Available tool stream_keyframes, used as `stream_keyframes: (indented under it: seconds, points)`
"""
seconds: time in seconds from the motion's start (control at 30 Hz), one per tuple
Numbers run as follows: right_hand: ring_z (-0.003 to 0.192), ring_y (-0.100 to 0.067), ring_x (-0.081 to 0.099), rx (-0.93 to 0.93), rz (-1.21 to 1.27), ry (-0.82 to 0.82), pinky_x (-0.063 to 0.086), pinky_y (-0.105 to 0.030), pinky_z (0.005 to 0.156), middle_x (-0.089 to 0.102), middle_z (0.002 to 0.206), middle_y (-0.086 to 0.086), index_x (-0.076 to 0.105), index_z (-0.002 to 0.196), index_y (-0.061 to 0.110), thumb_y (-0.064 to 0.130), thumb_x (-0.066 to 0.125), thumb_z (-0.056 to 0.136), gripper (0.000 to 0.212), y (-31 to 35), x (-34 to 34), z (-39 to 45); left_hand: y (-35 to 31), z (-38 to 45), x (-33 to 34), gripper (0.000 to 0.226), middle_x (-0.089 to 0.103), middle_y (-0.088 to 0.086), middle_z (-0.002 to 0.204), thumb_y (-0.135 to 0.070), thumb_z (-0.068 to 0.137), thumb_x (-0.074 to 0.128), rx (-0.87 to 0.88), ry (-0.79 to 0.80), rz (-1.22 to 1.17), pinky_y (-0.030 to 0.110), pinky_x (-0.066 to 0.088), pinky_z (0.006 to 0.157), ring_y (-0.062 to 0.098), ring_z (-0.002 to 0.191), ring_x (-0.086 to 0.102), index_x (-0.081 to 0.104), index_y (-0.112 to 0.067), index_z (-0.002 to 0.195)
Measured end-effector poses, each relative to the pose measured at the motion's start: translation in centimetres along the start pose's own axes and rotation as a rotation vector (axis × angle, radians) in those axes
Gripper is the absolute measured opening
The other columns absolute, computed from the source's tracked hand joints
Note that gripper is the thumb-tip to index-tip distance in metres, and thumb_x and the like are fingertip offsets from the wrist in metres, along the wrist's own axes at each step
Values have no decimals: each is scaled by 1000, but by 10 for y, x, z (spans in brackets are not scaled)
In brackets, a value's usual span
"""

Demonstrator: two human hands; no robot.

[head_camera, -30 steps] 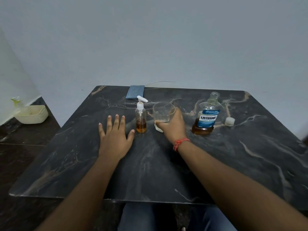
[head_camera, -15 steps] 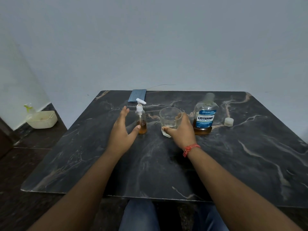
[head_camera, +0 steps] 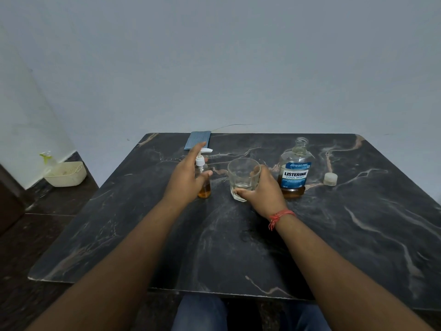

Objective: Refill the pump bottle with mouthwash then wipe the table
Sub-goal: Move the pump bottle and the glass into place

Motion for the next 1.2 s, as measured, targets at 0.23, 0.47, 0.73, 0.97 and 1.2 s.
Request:
stream_keyframes:
  seconds: [0.23, 0.47, 0.73, 0.97, 1.2]
  points:
    - [107, -14, 56, -7, -5, -12, 41, -19, 83, 58, 120, -2, 46, 119, 17, 33, 87, 67, 69, 2, 0, -2, -1, -12, 12, 92, 63, -3, 130, -15, 93, 70, -23, -8, -7, 38, 53, 93, 12, 106, 63, 8, -55, 149]
    - [109, -13, 56, 4, -12, -3, 42, -18, 84, 59, 122, -1, 46, 120, 17, 34, 87, 66, 70, 3, -1, -3, -12, -9, 4, 89, 63, -2, 123, -21, 91, 72, 124, 54, 128, 33, 48, 79, 16, 92, 58, 15, -52, 150]
    - [100, -7, 54, -4, 14, -15, 38, -10, 75, 61, 117, 1, 47, 117, 19, 34, 87, 64, 67, 4, -2, -2, -43, 6, 5, 82, 60, -2, 124, -20, 91, 60, 357, 189, 319, 25, 40, 74, 8, 95, 50, 16, -44, 157]
    - [95, -7, 55, -29, 6, -29, 38, -15, 75, 61, 111, 2, 47, 110, 23, 34, 87, 64, 62, 3, -2, -4, -41, 7, 12, 80, 58, -11, 98, -14, 84, 60, 293, 257, 295, 13, 31, 62, -6, 83, 52, 27, -47, 149]
    - [92, -3, 55, -28, 23, -26, 36, -6, 69, 62, 110, 6, 47, 109, 26, 33, 87, 63, 62, 4, -3, -4, -44, 7, 25, 64, 59, -13, 110, -15, 85, 62, 260, 273, 252, 28, 40, 65, 2, 73, 56, 35, -42, 136]
Point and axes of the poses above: each hand's wrist, its own z-axis towards the middle knuckle, its own x-axis out of the palm, y = z × x, the point moved 4 cm from there along z, towards the middle knuckle
